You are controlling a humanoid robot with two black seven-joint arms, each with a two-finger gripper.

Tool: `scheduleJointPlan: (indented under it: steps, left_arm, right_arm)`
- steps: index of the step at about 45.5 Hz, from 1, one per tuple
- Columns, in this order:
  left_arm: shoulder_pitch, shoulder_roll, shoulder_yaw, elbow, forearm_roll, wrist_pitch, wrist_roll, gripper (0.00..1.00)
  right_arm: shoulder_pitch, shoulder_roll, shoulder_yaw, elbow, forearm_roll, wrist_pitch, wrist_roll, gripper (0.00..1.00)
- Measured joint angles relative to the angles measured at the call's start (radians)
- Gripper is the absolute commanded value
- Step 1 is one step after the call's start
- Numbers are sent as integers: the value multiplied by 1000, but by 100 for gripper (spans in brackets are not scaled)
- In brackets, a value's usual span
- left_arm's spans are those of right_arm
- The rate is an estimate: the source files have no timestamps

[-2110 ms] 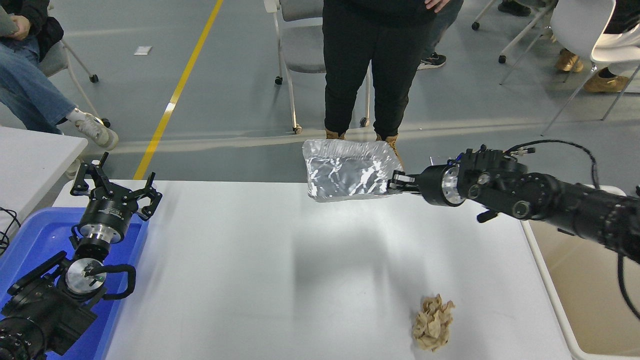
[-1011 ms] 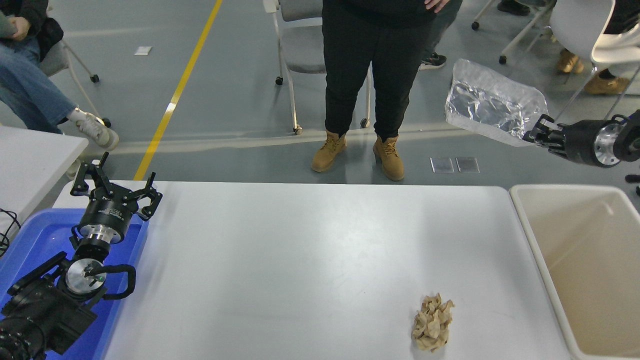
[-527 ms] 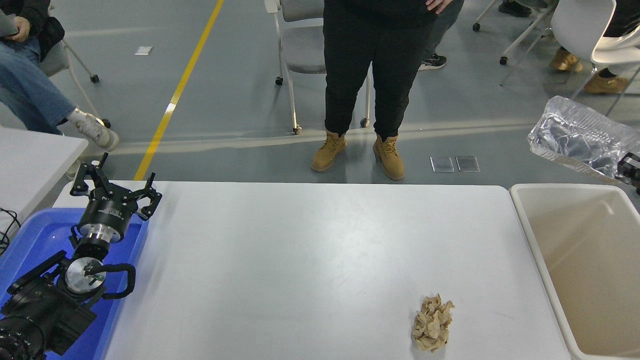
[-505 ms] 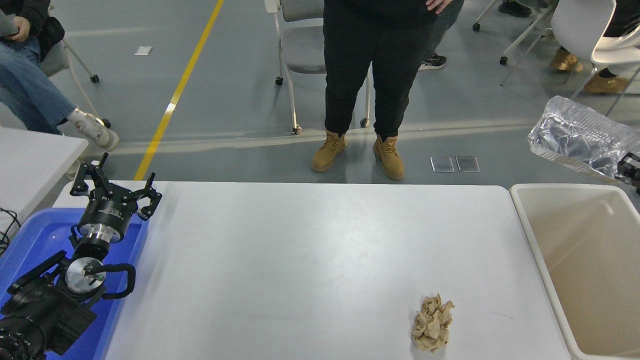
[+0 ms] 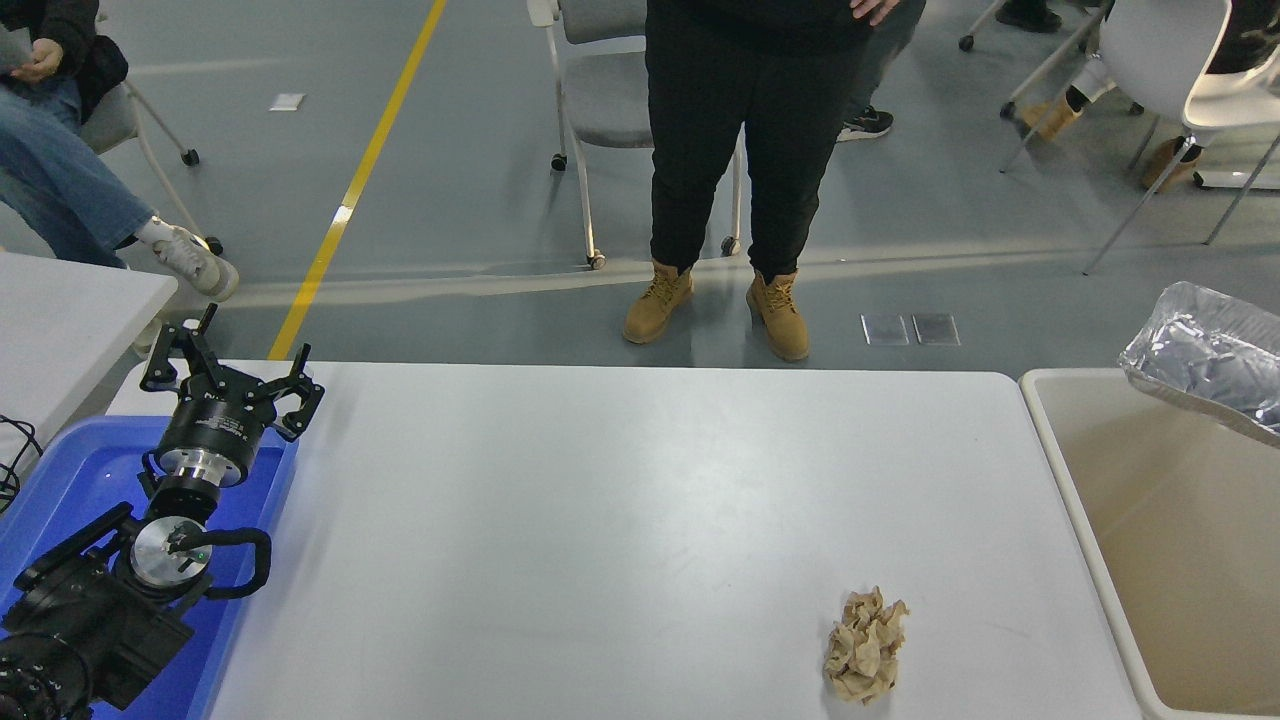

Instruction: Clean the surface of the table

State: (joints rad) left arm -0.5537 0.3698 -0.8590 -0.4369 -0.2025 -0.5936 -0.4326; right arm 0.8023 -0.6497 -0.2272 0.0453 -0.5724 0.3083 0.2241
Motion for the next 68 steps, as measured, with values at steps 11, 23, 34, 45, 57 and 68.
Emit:
scheduleJointPlan:
  steps: [11,23,34,45,57,68]
  left_arm:
    - [0,0,0,0,0,0,0,100]
    - [0,0,0,0,0,0,0,100]
    - [0,0,0,0,0,0,0,100]
    - [0,0,0,0,0,0,0,100]
    - [0,0,0,0,0,0,0,100]
    - [0,0,0,1,0,0,0,100]
  right_arm:
    - [-90,19,1,-7,32,-41,-1,0]
    - [-173,63,1,-8,71,-89,-4,0]
    - [-221,105,1,-8,94,-121,-4,0]
    - [-240,125,2,-8,102,-137,-5,6]
    - [-246,137,2,-6,105,-222,-4,73]
    - [-248,147,12,-2,107,-308,-3,95]
